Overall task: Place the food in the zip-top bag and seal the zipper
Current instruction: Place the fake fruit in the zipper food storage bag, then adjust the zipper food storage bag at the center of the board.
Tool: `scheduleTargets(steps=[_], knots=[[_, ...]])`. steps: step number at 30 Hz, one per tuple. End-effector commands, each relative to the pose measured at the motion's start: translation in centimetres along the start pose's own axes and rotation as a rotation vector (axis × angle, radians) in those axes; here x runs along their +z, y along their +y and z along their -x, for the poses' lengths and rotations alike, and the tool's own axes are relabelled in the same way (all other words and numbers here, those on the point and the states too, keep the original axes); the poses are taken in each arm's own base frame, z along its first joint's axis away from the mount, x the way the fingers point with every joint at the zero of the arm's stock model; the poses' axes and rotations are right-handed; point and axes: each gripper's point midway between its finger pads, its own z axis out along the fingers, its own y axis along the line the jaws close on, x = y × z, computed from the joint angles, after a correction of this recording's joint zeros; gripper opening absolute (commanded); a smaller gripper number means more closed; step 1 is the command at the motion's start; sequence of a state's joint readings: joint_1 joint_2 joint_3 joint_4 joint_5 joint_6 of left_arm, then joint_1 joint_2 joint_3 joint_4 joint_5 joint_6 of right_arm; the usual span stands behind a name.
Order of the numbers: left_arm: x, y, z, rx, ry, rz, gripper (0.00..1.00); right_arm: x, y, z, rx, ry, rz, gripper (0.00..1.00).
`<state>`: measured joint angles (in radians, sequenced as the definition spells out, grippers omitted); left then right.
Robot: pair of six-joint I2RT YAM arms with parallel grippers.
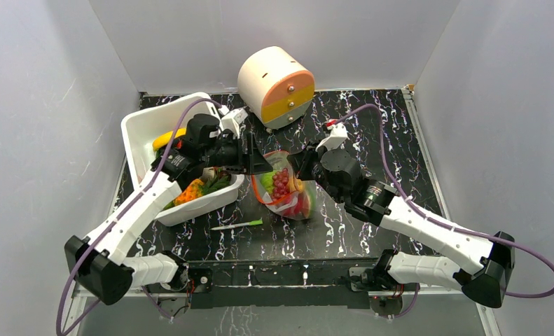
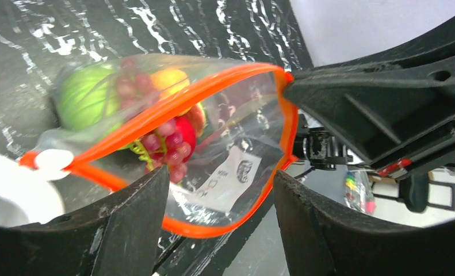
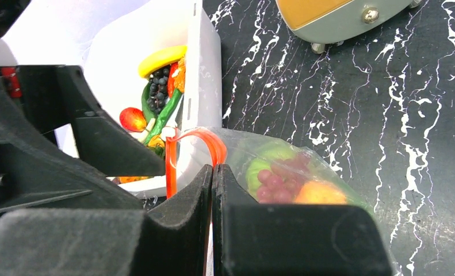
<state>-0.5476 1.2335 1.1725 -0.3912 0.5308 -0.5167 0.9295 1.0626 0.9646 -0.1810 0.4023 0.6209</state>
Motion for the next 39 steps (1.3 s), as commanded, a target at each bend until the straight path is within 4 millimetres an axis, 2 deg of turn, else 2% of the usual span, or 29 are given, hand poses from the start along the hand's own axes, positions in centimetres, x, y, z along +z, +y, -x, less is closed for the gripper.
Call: scheduleTargets(steps=[1,4,8,13,15,17,20,22,29,32,35,37,39], knots=[[-2.6,1.2,-0.6,0.006,-0.030,0.137,0.63,-0.8,0.8,2.6,0.033,-0.091,0.022,0.00],[-3.0,3.1,-1.6,-0.022,-0.025,0.229,0.61,-0.7,0.8,2.5,0.034,-0.089,0.026,0.00],[-2.4,4.8,-3.1,-0.066,0.024,0.279,0.58,-0.6,0.8,2.3,0.036,-0.086,0.029,0.00],[-1.2,5.2,-4.2,-0.106,0.055,0.255,0.56,-0.5,0.8,2.1,0.036,-0.084,0.030,0.00],[-0.6,5.0,-3.9,-0.104,0.039,0.223,0.51,-0.5,0.8,2.2,0.037,-0.084,0.032,0.00],[0.1,4.8,-3.7,-0.114,0.033,0.195,0.40,-0.5,0.8,2.1,0.036,-0.081,0.030,0.00],[0.7,3.9,-3.1,-0.122,0.028,0.141,0.20,-0.7,0.5,2.0,0.034,-0.081,0.021,0.00],[0.9,3.2,-2.3,-0.116,0.012,0.110,0.00,-0.9,0.1,2.1,0.033,-0.086,0.009,0.00],[0.8,-0.6,1.3,-0.050,-0.056,-0.026,0.00,-2.1,-1.6,3.0,0.019,-0.122,-0.057,0.00],[0.9,-3.0,3.0,-0.022,-0.091,-0.145,0.00,-2.9,-1.6,3.9,0.038,-0.145,-0.055,0.00],[1.1,-4.8,3.9,-0.018,-0.099,-0.244,0.00,-3.5,-0.7,4.2,0.075,-0.149,-0.003,0.00],[1.6,-4.9,4.2,-0.014,-0.088,-0.259,0.00,-3.6,-0.1,3.9,0.095,-0.144,0.039,0.00],[2.5,-3.8,4.0,-0.020,-0.064,-0.219,0.00,-3.4,-0.3,3.3,0.102,-0.133,0.039,0.00]])
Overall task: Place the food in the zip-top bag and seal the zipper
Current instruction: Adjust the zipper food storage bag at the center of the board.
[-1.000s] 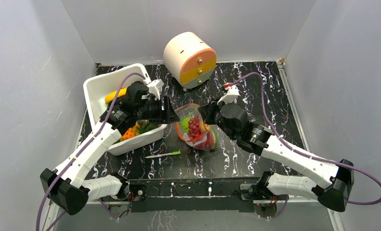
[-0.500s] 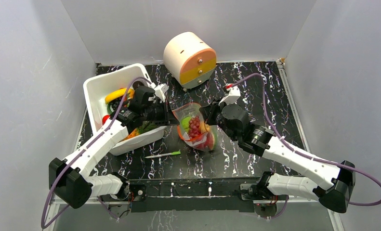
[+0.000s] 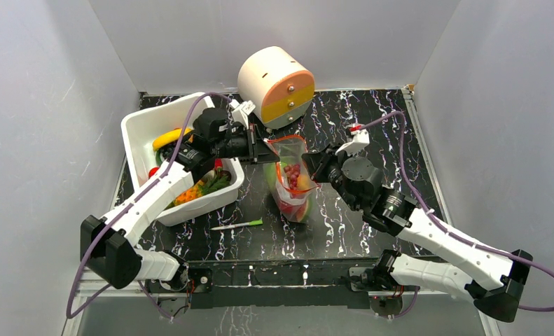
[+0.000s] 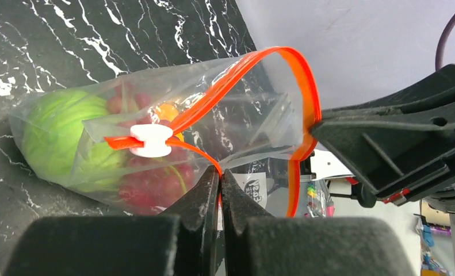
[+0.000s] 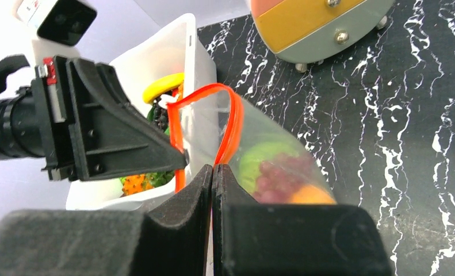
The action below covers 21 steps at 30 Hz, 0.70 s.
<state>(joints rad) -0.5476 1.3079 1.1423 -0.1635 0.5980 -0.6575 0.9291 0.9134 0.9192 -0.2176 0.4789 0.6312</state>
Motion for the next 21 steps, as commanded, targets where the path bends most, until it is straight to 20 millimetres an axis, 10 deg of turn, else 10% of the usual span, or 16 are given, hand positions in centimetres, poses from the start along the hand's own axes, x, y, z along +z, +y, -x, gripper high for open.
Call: scheduleTargets(steps=[1,10,21], knots=[[0.6,-1.8,1.4,0.045,0.007,-0.073,0.00,0.0,1.1,0.3,0.064,-0.030,0.056,0.00],[1.5,3.5,-0.1,0.045,0.061,0.145,0.00,0.5,0.1,-1.4,0.040,0.002,0.027,0.00],[-3.3,6.4,2.0,0.198,-0.044,0.445,0.57,0.6,-0.3,-2.0,0.033,0.018,0.017,0.00]])
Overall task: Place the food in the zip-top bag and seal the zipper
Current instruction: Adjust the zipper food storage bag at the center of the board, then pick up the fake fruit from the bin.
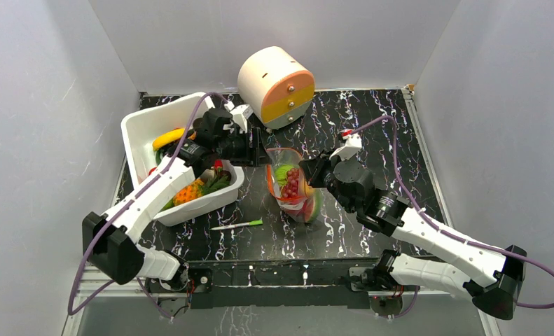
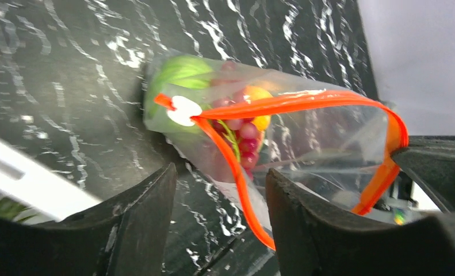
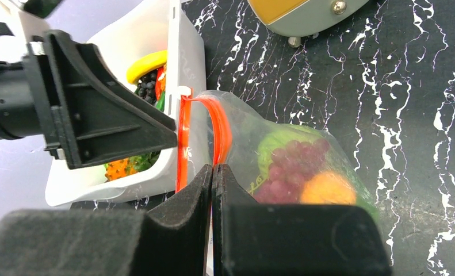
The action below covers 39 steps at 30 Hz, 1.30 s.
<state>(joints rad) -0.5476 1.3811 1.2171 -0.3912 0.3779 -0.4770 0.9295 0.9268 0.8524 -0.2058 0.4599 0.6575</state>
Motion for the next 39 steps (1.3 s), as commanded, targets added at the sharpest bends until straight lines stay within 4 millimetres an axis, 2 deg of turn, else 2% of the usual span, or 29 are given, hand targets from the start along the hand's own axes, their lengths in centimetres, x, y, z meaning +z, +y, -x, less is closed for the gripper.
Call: scheduleTargets(steps=[1,3,4,5,8,11,19,24,33,36,39], knots=[[-3.6,2.1,2.6,0.115,-0.116,0.207,0.60,0.0,1.0,0.9,0.035,-0.040,0.039,0.00],[-4.3,3.3,3.3,0.127,-0.137,0.287,0.68,-0.1,0.9,0.9,0.035,-0.039,0.040,0.00],[-4.8,4.0,3.8,0.126,-0.155,0.333,0.77,-0.1,0.9,1.0,0.033,-0.039,0.040,0.00],[-5.1,4.5,4.2,0.126,-0.167,0.362,0.82,-0.2,0.9,1.0,0.033,-0.041,0.040,0.00],[-6.1,6.2,5.4,0.110,-0.206,0.428,0.87,-0.3,0.9,1.1,0.027,-0.043,0.041,0.00],[-7.4,8.6,6.7,0.052,-0.250,0.489,0.89,-0.4,0.8,1.1,0.023,-0.041,0.039,0.00],[-9.9,13.8,10.1,-0.089,-0.404,0.551,0.82,-0.9,0.8,1.7,0.005,-0.055,0.046,0.00],[-9.8,17.6,11.3,-0.175,-0.443,0.589,0.79,-1.0,1.1,2.2,-0.006,-0.063,0.052,0.00],[-7.0,25.1,11.4,-0.271,-0.436,0.671,0.69,-1.3,1.4,2.8,-0.009,-0.069,0.059,0.00],[-6.3,27.2,11.4,-0.283,-0.432,0.692,0.70,-1.3,1.5,3.0,-0.011,-0.067,0.059,0.00],[-5.5,28.4,11.6,-0.258,-0.424,0.680,0.73,-1.5,1.6,3.3,-0.008,-0.072,0.058,0.00]])
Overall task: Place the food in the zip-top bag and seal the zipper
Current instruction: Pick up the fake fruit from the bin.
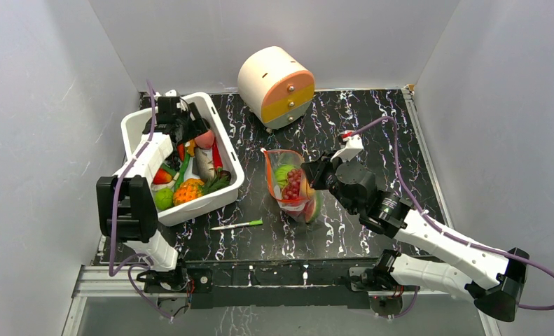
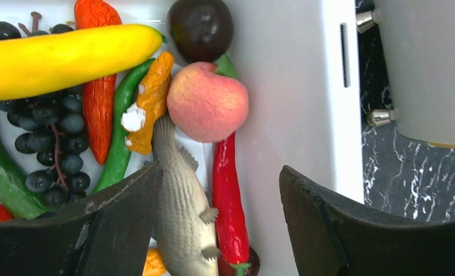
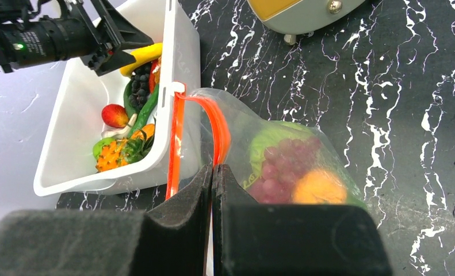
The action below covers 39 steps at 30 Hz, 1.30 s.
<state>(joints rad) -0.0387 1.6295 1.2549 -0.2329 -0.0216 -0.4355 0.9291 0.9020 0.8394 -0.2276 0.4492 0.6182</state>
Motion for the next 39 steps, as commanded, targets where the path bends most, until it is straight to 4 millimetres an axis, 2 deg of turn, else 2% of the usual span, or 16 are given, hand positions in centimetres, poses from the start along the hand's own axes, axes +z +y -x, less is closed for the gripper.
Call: scheduleTargets(steps=[1,6,13,18,21,27,30,33,39], knots=[[1.2,0.3,2.0,0.026,-0.074,-0.027,0.74,-1.0,1.9,3.8,0.037,-0.089,0.051,0.00],[3.4,0.9,1.0,0.043,-0.021,-0.028,0.78,-1.2,1.9,4.0,0.040,-0.091,0.046,0.00],[5.0,0.1,0.1,0.059,0.019,-0.098,0.82,-1.4,2.1,4.5,0.048,-0.093,0.048,0.00],[5.5,-0.4,0.3,0.070,0.010,-0.132,0.79,-1.4,2.0,4.0,0.053,-0.079,0.049,0.00],[6.5,-0.1,-0.4,0.067,0.044,-0.118,0.78,-1.4,1.9,3.9,0.055,-0.074,0.046,0.00],[7.8,0.2,-1.0,0.076,0.062,-0.117,0.80,-1.8,2.0,4.5,0.059,-0.081,0.044,0.00],[8.8,0.4,-1.3,0.086,0.082,-0.103,0.75,-2.1,1.8,4.7,0.057,-0.086,0.040,0.00],[9.2,0.6,-1.5,0.089,0.100,-0.090,0.66,-2.3,1.5,4.8,0.055,-0.091,0.034,0.00],[8.2,0.9,-0.9,0.076,0.107,-0.055,0.49,-2.8,1.2,4.9,0.057,-0.095,0.032,0.00]])
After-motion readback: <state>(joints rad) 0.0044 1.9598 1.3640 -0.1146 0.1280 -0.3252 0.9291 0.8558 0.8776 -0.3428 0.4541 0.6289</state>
